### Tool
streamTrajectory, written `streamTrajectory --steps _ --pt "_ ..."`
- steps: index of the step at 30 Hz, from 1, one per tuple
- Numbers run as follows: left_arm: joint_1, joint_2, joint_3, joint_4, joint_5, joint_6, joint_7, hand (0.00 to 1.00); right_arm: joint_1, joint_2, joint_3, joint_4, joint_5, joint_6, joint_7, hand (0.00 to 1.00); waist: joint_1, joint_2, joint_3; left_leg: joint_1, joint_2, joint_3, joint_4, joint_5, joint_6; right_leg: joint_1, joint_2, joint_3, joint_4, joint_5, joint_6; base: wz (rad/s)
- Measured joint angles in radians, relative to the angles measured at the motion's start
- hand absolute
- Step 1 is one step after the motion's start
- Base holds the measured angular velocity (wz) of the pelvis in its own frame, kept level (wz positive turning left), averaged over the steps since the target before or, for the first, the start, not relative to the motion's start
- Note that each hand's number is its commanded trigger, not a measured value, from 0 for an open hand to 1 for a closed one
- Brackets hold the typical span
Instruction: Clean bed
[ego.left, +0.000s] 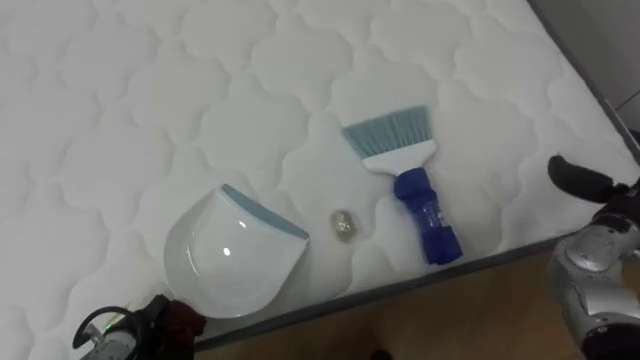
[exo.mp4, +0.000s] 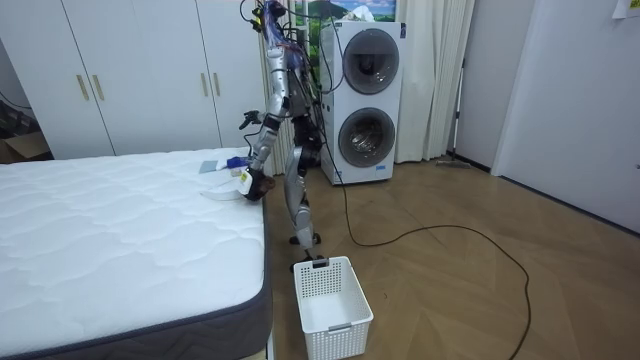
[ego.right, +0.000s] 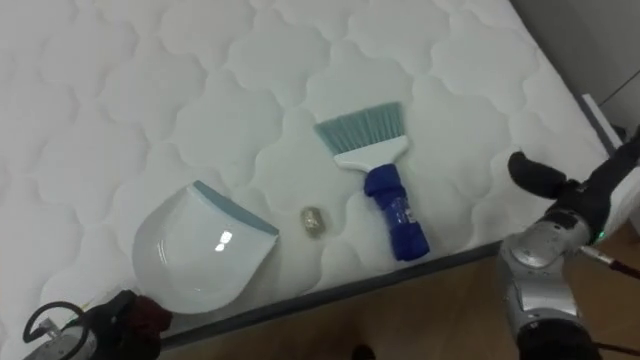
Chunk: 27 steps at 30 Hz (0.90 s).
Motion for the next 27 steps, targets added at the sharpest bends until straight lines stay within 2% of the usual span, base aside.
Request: streamTrajectory --steps 5,8,11,14,22,27 --pt "0.001 0.001 0.007 -0.014 0.002 0.000 -0.025 1.00 -0.002 0.000 0.016 -0.066 -0.064 -0.004 -0.005 0.00 0.025 0.000 0.0001 -0.004 0.000 0.008 -0.006 0.000 0.000 -0.014 -0.002 0.002 0.009 -0.003 0.000 -0.05" --pt "-0.001 0.001 0.002 -0.022 0.000 0.002 -0.037 1.00 -0.010 0.000 0.072 -0.073 -0.099 -0.008 0.009 0.00 0.033 0.001 0.0008 -0.003 0.003 0.008 -0.003 0.000 -0.001 -0.011 0.000 0.002 0.009 -0.004 -0.001 0.00" --pt "-0.008 0.000 -0.007 -0.020 0.001 0.001 -0.038 1.00 -0.011 0.000 0.110 -0.067 -0.099 -0.011 0.050 0.00 0.045 0.000 0.0031 0.004 0.003 0.008 -0.003 0.000 -0.001 -0.005 0.000 0.001 0.008 -0.004 -0.001 0.00" --pt "-0.013 0.000 -0.007 -0.022 0.002 0.000 -0.041 1.00 -0.011 0.002 0.131 -0.065 -0.099 -0.009 0.107 0.00 0.051 0.000 0.0107 0.003 0.001 0.008 -0.004 0.000 -0.001 -0.005 -0.002 0.001 0.001 -0.004 -0.001 0.00" --pt "-0.018 0.000 -0.009 -0.024 0.001 -0.009 -0.048 1.00 -0.011 0.002 0.177 -0.039 -0.088 -0.006 0.233 0.00 0.057 0.009 0.0168 -0.005 0.004 0.007 -0.006 0.000 -0.001 -0.008 -0.003 -0.010 0.000 -0.005 -0.002 0.02" --pt "-0.028 0.000 -0.028 -0.026 0.001 -0.023 -0.048 1.00 -0.011 0.007 0.226 0.015 -0.090 0.004 0.308 0.00 0.079 0.010 0.0183 -0.020 0.001 0.006 0.004 0.000 -0.001 -0.024 -0.013 -0.018 0.015 -0.013 -0.003 0.03"
